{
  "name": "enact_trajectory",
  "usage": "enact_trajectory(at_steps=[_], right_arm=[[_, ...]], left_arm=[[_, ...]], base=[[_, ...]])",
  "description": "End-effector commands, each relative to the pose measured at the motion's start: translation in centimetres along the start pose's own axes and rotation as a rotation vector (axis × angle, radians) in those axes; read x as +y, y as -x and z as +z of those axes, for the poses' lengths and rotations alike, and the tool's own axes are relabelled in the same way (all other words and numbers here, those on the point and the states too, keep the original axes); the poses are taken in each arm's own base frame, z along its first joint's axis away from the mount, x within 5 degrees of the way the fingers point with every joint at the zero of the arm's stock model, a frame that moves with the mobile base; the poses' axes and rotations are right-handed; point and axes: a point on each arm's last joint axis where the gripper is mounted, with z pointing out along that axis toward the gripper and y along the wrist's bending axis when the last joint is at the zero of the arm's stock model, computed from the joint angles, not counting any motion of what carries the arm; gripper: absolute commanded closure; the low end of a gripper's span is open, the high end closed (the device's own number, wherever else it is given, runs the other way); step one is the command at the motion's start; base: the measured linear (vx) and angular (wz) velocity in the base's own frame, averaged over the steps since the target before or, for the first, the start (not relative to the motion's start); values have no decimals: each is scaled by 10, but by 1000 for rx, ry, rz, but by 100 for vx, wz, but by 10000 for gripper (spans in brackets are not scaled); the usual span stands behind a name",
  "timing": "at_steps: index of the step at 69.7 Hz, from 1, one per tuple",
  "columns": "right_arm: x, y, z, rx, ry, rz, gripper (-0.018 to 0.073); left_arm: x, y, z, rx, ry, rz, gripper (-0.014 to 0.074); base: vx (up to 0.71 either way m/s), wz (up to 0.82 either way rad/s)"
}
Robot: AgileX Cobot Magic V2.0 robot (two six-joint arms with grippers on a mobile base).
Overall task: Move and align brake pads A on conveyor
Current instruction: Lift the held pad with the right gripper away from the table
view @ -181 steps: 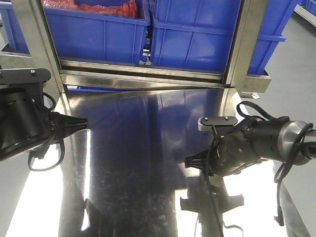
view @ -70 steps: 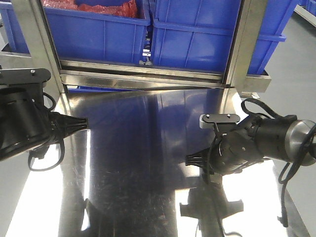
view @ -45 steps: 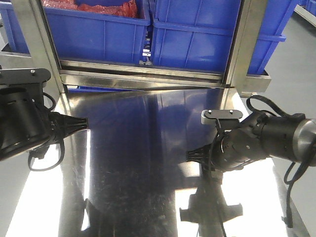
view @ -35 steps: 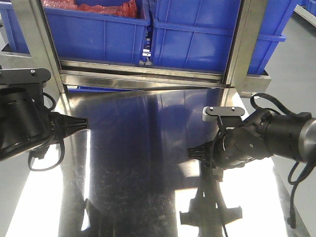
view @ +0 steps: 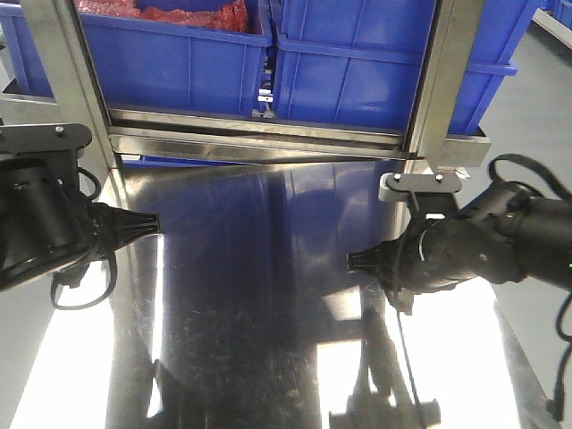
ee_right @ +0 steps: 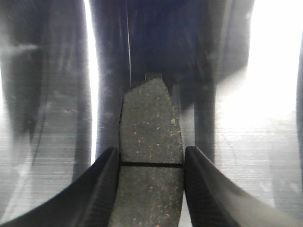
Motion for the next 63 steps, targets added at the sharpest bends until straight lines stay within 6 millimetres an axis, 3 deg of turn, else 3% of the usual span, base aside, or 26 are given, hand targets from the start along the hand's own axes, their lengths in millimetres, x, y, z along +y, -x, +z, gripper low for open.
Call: enact_trajectory(at_steps=[1,35,50,63], right_arm=[[-2,11,-32,-133,47,-11,407],[-27,-27,-92,-243,85,12,407],[-31,-29,-107,-283,97,20,406],[-32,-30,-107,-269,87,22,405]], left_arm=[[7,15,-13,-86,-19,-15,443],[7,15,-13,-86,-19,-15,443],[7,15,-13,-86,-19,-15,443],[7,15,-13,-86,-19,-15,443]], base=[[0,0],[0,0],[0,0],[0,0]])
